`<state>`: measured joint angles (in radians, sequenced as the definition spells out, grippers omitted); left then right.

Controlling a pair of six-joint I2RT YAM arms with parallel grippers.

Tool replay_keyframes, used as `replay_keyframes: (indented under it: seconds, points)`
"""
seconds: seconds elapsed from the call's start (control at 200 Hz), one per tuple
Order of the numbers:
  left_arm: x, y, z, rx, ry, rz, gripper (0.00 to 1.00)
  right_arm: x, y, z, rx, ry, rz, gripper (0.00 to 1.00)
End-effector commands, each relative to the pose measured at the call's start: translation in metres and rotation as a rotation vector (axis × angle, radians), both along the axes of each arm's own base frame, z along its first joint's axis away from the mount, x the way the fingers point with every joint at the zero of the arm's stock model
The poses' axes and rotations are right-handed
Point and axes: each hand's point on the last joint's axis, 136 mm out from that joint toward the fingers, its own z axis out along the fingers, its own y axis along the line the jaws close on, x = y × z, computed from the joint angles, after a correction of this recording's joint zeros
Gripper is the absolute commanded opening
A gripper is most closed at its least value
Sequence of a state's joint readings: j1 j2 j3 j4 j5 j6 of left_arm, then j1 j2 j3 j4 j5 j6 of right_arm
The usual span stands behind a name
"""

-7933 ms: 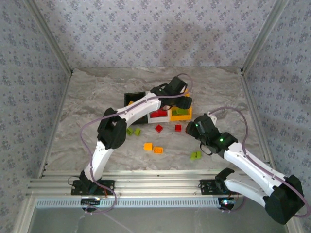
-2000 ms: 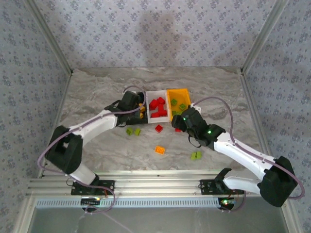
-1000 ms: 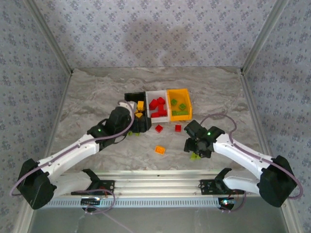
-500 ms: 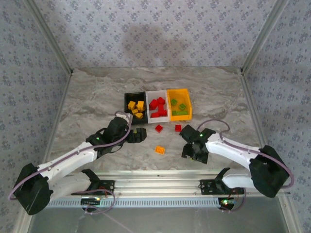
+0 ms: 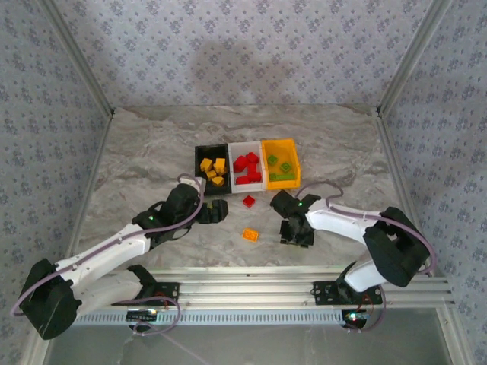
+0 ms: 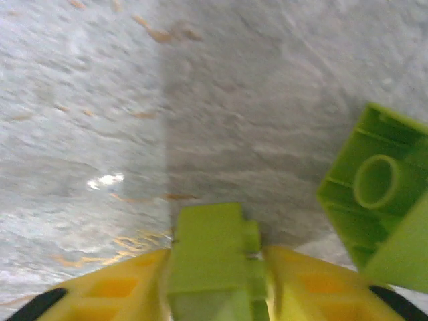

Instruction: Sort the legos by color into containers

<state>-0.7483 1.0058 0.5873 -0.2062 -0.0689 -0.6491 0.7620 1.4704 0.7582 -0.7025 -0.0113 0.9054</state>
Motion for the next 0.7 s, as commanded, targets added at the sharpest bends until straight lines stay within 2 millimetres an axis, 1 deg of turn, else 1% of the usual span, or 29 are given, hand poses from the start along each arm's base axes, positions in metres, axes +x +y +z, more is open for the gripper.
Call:
replay_keyframes:
  seconds: [0.0, 0.07, 0.13, 0.205, 0.3, 0.355, 0.38, 0.435, 0.49, 0.495, 0.535, 0.54, 0.58, 0.61, 0.62, 0.63, 0.695]
  points:
    - [-0.001, 0.004, -0.001, 0.011, -0.007, 0.011, 1.0, 0.012, 0.012, 0.008, 0.016, -0.051, 0.066, 0.26]
    - [-0.002, 0.005, -0.003, 0.014, -0.005, 0.013, 1.0, 0.018, 0.02, 0.017, 0.036, -0.084, 0.091, 0.22]
    - [-0.002, 0.006, -0.004, 0.018, -0.002, 0.013, 1.0, 0.024, 0.027, 0.03, 0.056, -0.121, 0.101, 0.21]
    - [-0.003, 0.006, -0.005, 0.02, 0.002, 0.013, 1.0, 0.033, 0.034, 0.053, 0.086, -0.17, 0.111, 0.21]
    - [-0.004, 0.008, -0.006, 0.017, 0.003, 0.019, 1.0, 0.063, 0.035, 0.09, 0.101, -0.305, 0.094, 0.21]
    - [-0.005, 0.009, -0.007, 0.012, 0.003, 0.025, 1.0, 0.085, 0.037, 0.113, 0.131, -0.385, 0.061, 0.22]
    - [-0.006, 0.01, -0.007, 0.009, 0.002, 0.029, 1.0, 0.092, 0.037, 0.119, 0.143, -0.406, 0.047, 0.22]
    - [-0.007, 0.012, -0.009, 0.003, 0.004, 0.035, 0.99, 0.115, 0.036, 0.133, 0.175, -0.462, -0.003, 0.22]
    - [-0.009, 0.014, -0.011, -0.003, 0.007, 0.04, 1.0, 0.134, 0.033, 0.141, 0.186, -0.499, -0.041, 0.23]
    - [-0.01, 0.014, -0.011, -0.003, 0.008, 0.042, 1.0, 0.138, 0.033, 0.141, 0.183, -0.503, -0.047, 0.23]
    - [-0.012, 0.016, -0.014, -0.005, 0.012, 0.045, 1.0, 0.149, 0.029, 0.141, 0.166, -0.511, -0.064, 0.24]
    - [-0.012, 0.016, -0.014, -0.005, 0.011, 0.045, 1.0, 0.155, 0.03, 0.143, 0.172, -0.527, -0.068, 0.24]
    - [-0.014, 0.018, -0.016, -0.007, 0.015, 0.048, 0.99, 0.169, 0.029, 0.144, 0.165, -0.545, -0.081, 0.24]
    - [-0.015, 0.019, -0.017, -0.009, 0.019, 0.051, 1.0, 0.177, 0.025, 0.137, 0.142, -0.543, -0.087, 0.24]
    - [-0.015, 0.02, -0.017, -0.009, 0.02, 0.052, 1.0, 0.184, 0.027, 0.145, 0.148, -0.562, -0.089, 0.25]
    - [-0.016, 0.02, -0.018, -0.009, 0.02, 0.051, 1.0, 0.191, 0.028, 0.147, 0.144, -0.57, -0.09, 0.25]
    - [-0.019, 0.022, -0.02, -0.014, 0.024, 0.056, 1.0, 0.208, 0.026, 0.144, 0.109, -0.576, -0.092, 0.25]
